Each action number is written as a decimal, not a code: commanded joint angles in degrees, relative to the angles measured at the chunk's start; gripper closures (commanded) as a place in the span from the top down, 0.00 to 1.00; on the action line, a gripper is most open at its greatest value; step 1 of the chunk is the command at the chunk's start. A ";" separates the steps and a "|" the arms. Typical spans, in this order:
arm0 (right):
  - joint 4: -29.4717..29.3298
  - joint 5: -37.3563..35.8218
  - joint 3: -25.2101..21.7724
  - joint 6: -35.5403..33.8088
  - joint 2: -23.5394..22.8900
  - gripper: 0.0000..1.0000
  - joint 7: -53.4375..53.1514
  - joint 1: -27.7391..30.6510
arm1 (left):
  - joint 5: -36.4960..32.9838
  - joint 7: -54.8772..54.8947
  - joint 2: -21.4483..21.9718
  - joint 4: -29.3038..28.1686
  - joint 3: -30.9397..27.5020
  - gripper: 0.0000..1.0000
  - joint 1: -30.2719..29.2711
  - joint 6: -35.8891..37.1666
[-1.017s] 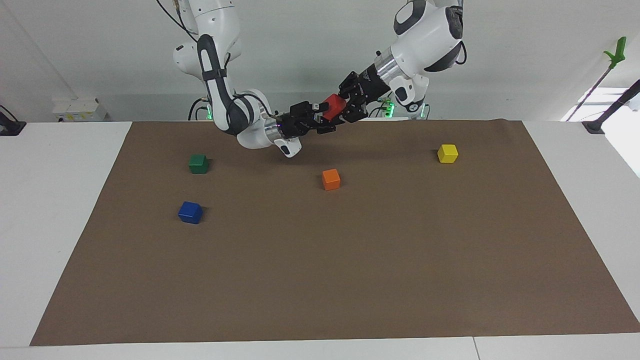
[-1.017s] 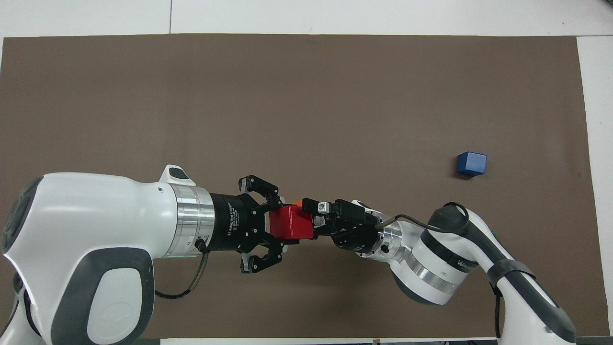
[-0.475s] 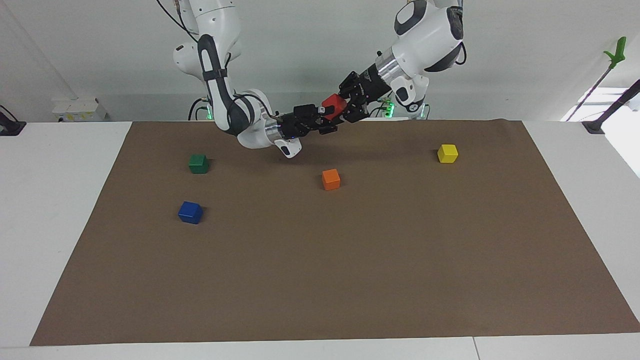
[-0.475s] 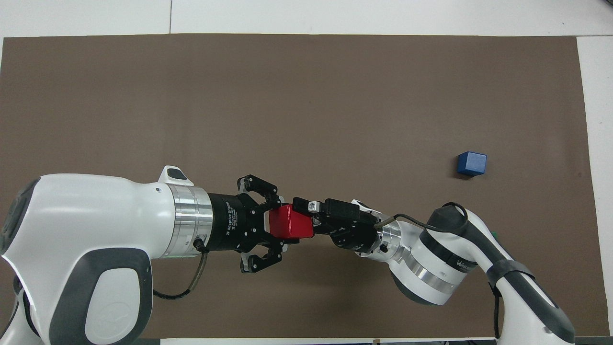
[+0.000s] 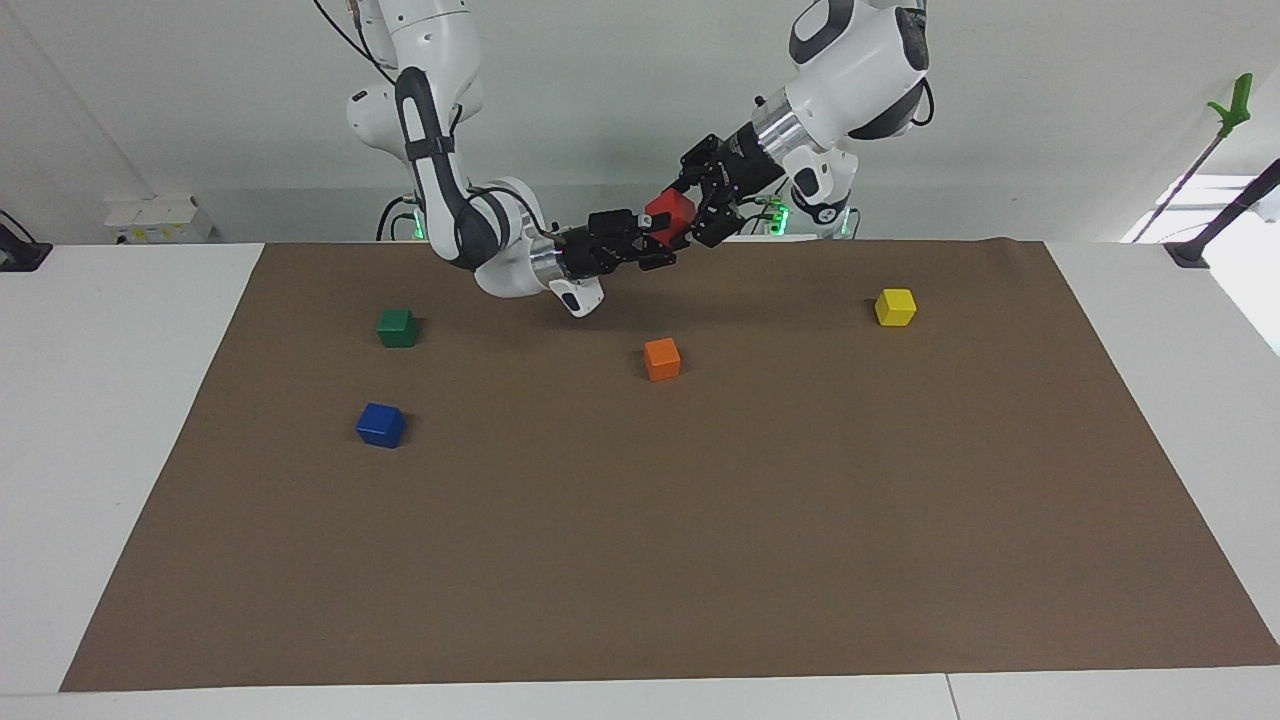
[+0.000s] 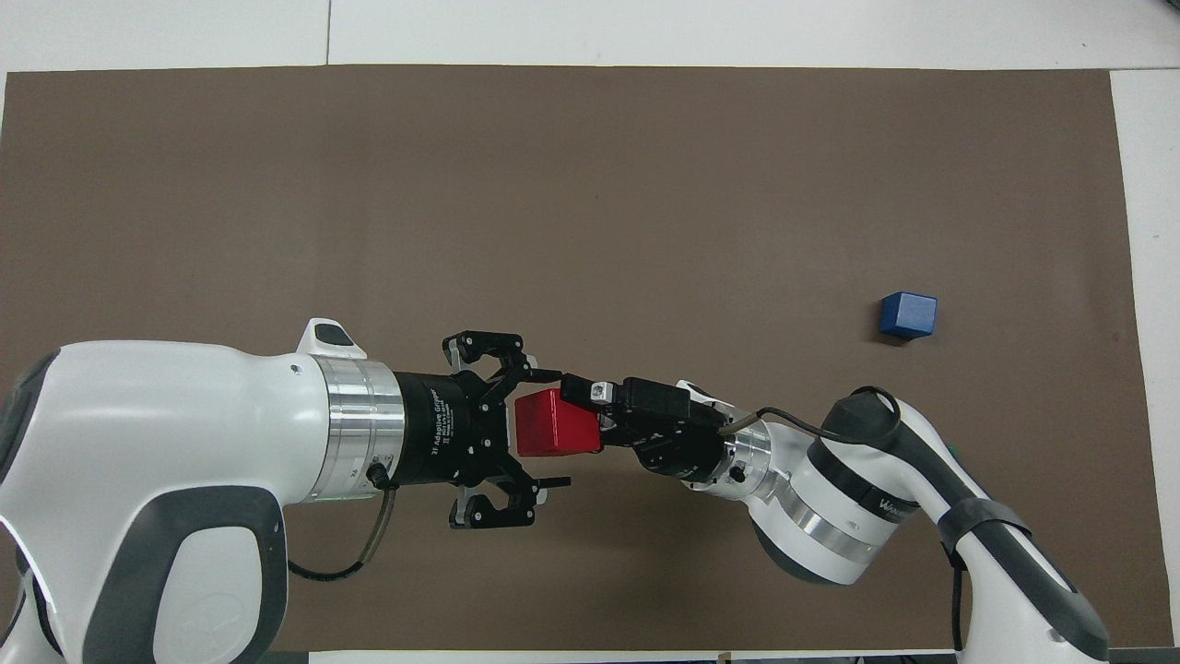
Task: Transfer red block to right arm and stack on blue block
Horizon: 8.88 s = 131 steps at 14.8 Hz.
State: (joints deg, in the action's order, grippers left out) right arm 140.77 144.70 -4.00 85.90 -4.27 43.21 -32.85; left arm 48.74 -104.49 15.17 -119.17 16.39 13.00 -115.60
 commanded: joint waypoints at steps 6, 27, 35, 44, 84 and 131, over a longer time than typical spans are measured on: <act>-4.09 1.38 0.13 5.15 1.81 0.00 -4.00 -0.03 | -5.83 0.25 1.18 0.86 -0.74 1.00 -4.21 0.11; -20.89 -74.59 -0.48 36.90 14.73 0.00 -54.52 7.71 | -44.78 72.13 -10.85 20.17 -1.09 1.00 -25.22 17.40; -27.92 -123.12 -0.31 25.64 12.36 0.00 -61.66 13.60 | -50.68 86.98 -15.70 28.91 -1.27 1.00 -24.69 27.09; -23.10 -148.20 -0.22 25.10 11.66 0.00 -61.66 20.71 | -50.50 99.31 -7.52 11.68 -14.36 1.00 -11.43 20.86; -13.59 -164.48 0.04 61.75 -2.94 0.00 -79.59 28.89 | -47.60 99.48 -10.95 17.74 -14.10 1.00 -11.24 22.08; -50.42 -144.26 2.68 -4.43 3.04 1.00 -41.45 38.03 | -47.34 99.30 -11.04 20.46 -14.28 1.00 -10.89 26.65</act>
State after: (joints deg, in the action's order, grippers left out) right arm 92.31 -0.93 -2.51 82.21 -0.48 0.53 3.51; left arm 0.54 -5.25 3.35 -98.60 2.45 1.79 -90.05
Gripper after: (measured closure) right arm 0.000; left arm 0.000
